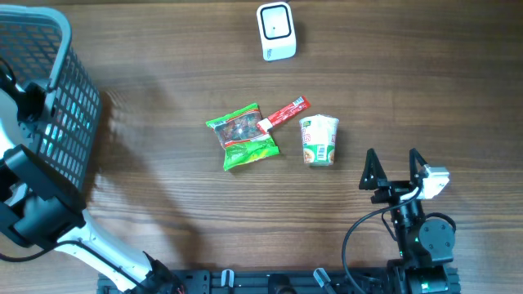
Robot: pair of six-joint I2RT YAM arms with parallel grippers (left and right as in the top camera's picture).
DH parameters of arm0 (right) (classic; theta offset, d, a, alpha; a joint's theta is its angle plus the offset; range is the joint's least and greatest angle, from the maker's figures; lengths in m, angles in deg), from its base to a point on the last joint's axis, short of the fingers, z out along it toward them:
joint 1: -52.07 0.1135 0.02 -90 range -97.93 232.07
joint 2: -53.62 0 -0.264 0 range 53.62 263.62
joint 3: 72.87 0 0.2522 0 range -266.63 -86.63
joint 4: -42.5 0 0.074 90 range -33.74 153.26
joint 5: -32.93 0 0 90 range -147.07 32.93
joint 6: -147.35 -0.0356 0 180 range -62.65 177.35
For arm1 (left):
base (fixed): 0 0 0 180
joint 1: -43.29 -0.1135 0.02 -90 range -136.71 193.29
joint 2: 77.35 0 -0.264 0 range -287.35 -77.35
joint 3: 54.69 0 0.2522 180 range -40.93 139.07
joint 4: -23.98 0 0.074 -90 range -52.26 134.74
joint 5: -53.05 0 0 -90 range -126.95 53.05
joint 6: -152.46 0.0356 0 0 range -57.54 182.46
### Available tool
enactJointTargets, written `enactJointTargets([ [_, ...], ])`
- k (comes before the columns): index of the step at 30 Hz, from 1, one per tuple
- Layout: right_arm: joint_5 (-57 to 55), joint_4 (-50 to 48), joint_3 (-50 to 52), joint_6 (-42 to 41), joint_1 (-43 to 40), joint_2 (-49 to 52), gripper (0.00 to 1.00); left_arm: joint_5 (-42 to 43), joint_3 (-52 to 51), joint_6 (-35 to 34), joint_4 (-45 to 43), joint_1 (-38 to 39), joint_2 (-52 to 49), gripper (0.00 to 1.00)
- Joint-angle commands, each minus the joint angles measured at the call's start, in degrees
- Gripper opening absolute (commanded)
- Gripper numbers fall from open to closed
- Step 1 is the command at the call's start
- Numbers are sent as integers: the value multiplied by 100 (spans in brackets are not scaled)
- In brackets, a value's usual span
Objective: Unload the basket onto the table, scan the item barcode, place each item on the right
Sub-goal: 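Return the left gripper to the basket and grasp more packets, then drop the light-blue packet and small red packet onto the table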
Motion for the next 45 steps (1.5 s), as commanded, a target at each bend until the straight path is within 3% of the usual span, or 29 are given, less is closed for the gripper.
enactJointTargets([
  [1,48,-33,7,-39,-13,-37,100,-96,-13,66,22,-15,-22,74],
  [2,48,-33,7,-39,-13,-37,100,-96,-13,68,2,-15,-22,100],
  [7,48,-33,7,-39,-13,-37,100,-94,170,76,-7,-136,212,100],
  [10,48,-33,7,-39,-13,-37,100,116,146,511,-15,-190,234,100],
  [26,48,-33,7,-39,-13,-37,100,354,-979,514,-1010,-184,-579,100],
  [27,48,-33,7,-37,-13,-37,100,352,-1043,516,-1084,-184,-579,96],
  [28,48,-33,7,-39,-13,-37,100,352,-1047,520,-1132,-192,-577,57],
  [30,50,-33,7,-39,-13,-37,100,352,-1043,520,-1215,-216,-555,21],
  [32,48,-33,7,-39,-13,-37,100,352,-1043,520,-1276,-238,-555,7],
  [37,48,-33,4,-39,-13,-37,100,393,-1040,514,-1274,-236,-417,4],
  [45,48,-33,7,-39,-13,-37,100,481,-944,-133,-1239,-236,1987,4],
])
